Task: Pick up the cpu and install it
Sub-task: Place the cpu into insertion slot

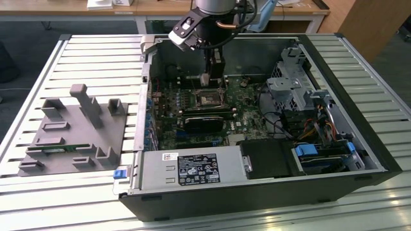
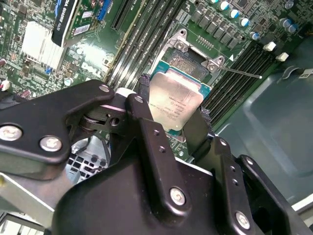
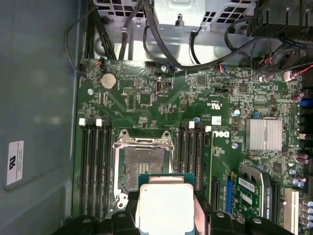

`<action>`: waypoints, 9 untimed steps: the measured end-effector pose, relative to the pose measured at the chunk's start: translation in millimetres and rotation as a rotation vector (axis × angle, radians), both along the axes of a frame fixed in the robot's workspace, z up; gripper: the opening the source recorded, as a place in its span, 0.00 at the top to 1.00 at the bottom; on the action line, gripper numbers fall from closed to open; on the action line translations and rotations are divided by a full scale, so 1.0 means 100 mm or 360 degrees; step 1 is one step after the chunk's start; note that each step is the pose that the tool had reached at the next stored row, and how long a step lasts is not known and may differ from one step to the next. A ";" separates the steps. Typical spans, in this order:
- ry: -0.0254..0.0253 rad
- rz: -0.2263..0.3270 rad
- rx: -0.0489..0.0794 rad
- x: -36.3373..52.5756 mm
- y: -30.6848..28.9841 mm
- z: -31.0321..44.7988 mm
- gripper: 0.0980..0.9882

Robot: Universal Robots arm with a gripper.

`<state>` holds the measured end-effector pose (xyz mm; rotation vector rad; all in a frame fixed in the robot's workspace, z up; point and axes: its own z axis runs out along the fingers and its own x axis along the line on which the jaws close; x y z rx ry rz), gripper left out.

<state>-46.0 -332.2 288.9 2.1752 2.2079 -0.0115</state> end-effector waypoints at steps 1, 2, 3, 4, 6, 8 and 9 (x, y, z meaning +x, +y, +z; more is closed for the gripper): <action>0.00000 -0.0001 0.0000 0.000 0.000 -0.005 0.52; 0.00000 -0.0001 -0.0001 0.000 0.000 -0.011 0.52; 0.00000 -0.0002 -0.0002 0.000 0.000 -0.017 0.52; 0.00001 -0.0002 -0.0002 -0.001 0.000 -0.023 0.52; 0.00001 -0.0002 -0.0004 -0.003 0.000 -0.033 0.52; 0.00001 -0.0002 -0.0006 -0.003 0.001 -0.043 0.52; 0.00001 -0.0003 -0.0007 -0.003 0.001 -0.048 0.52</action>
